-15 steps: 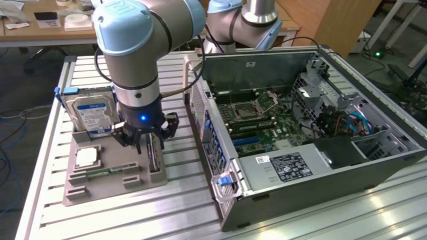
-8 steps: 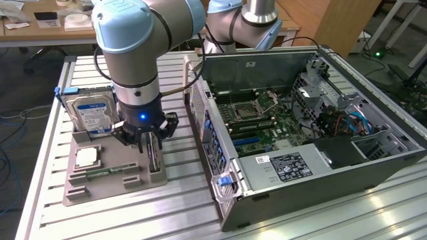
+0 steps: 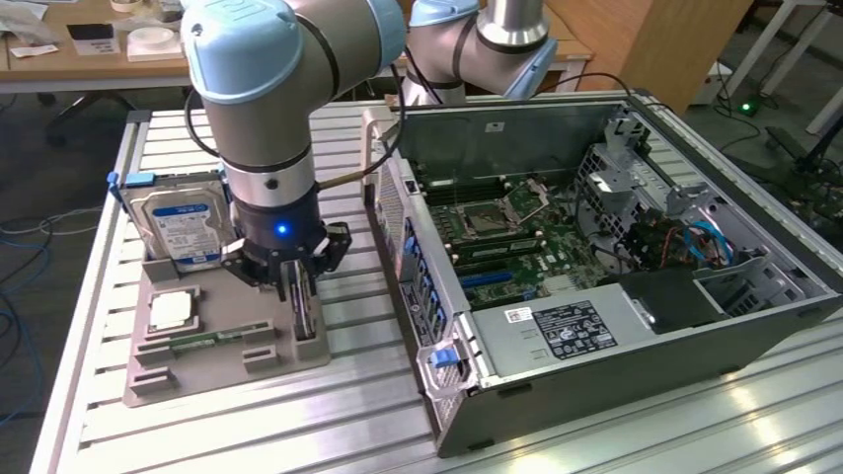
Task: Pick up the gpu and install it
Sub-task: 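Pick up the gpu and move the gpu toward the slot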
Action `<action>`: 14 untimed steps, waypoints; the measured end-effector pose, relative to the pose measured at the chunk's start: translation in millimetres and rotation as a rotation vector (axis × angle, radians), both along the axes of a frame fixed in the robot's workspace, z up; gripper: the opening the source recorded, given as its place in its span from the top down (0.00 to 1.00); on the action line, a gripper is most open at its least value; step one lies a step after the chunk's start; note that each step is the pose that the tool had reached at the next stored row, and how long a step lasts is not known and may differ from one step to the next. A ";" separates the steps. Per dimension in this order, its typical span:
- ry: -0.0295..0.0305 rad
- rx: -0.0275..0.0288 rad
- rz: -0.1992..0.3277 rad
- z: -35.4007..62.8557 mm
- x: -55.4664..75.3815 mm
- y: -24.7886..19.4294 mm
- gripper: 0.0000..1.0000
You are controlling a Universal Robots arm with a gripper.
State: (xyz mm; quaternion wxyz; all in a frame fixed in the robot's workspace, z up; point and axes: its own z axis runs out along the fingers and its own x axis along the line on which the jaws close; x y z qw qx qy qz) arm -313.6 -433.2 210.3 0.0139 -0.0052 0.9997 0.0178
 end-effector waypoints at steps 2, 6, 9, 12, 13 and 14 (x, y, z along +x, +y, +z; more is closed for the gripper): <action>0.0000 0.0002 0.000 0.0 0.0 0.0 0.58; -0.0001 0.0002 0.000 0.0 0.1 0.0 0.66; -0.0002 0.0002 0.000 -0.1 0.5 0.0 0.66; 0.0001 0.0001 0.000 -0.1 0.8 0.0 0.72; 0.0001 0.0001 0.000 -0.1 0.9 0.0 0.72; 0.0001 0.0002 0.000 -0.2 0.9 0.0 0.72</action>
